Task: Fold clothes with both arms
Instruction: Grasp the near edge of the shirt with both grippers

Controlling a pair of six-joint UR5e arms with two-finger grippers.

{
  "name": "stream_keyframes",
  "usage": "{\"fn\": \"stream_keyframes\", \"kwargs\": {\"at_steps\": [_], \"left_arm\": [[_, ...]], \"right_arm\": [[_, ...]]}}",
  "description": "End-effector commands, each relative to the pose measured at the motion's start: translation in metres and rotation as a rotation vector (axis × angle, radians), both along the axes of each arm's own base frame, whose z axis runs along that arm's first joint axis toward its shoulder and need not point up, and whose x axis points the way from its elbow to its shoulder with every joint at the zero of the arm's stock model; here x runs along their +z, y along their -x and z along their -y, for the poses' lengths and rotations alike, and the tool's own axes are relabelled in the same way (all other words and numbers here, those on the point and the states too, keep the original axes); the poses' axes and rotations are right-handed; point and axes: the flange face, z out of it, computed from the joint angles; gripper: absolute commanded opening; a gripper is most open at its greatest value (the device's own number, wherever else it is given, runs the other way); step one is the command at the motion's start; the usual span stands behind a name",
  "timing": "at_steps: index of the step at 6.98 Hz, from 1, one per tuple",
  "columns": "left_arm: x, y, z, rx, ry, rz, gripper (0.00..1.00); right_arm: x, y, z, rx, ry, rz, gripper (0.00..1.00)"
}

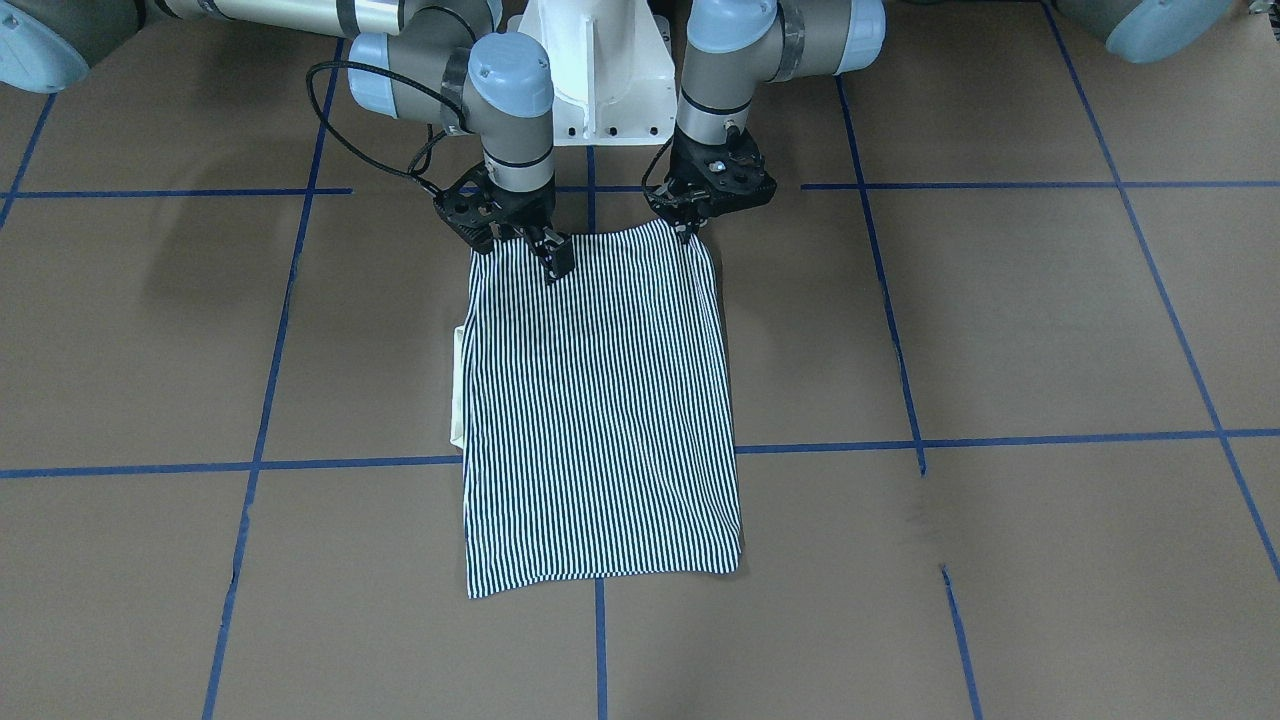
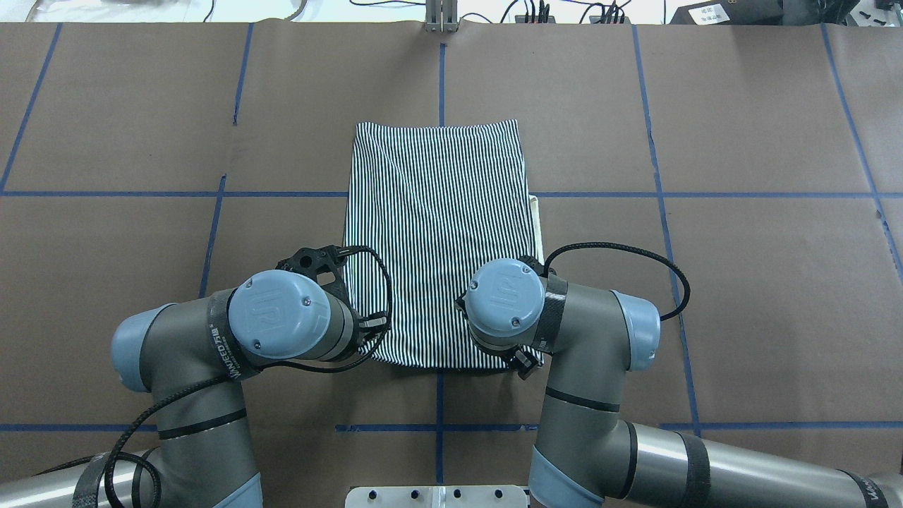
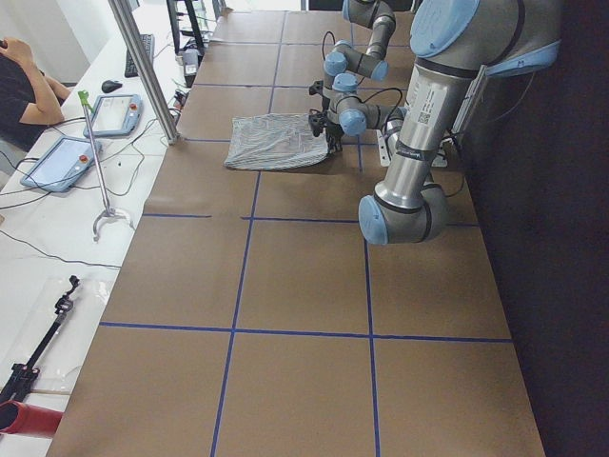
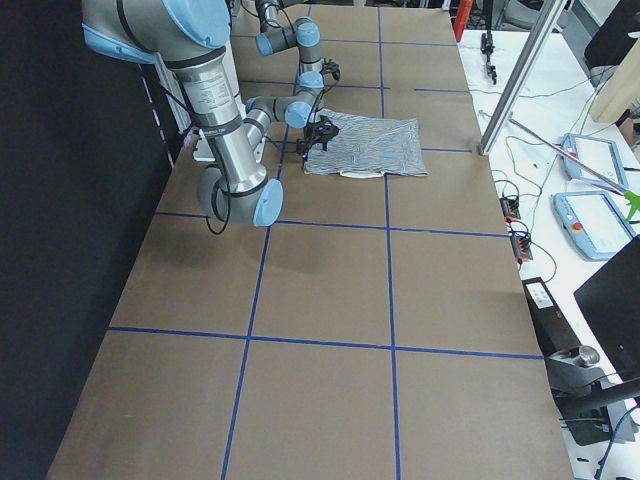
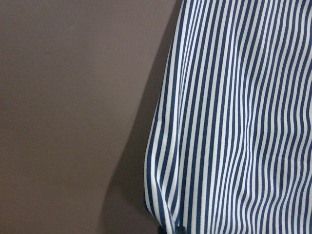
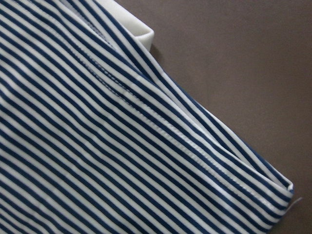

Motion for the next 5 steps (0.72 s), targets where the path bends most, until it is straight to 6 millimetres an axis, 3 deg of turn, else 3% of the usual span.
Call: {"fn": "stream_keyframes", "kwargs": {"at_steps": [1,2,3,5], "left_arm": [[-0.0002,0.0001,0.0000,0.000,0.000,0.000,0.00],[-0.0002,0.0001,0.0000,0.000,0.000,0.000,0.00],[-0.0008,0.0005,-0.0002,0.000,-0.001,-0.002,0.00],[-0.0031,0.0022,-0.0008,0.000,-0.002,-0.006,0.00]], "right_arm": [[0.0008,0.0008,-0.0002,-0.006,0.002,-0.003,1.00],[0.0017,0.0012,-0.0002,-0.005,0.006,-0.005,1.00],[0.0036,0.0011,-0.0004,-0.004,0.012,-0.017,0.80],[0.0014,0.0022,-0.0024,-0.012,0.018,-0.039,0.19]]}}
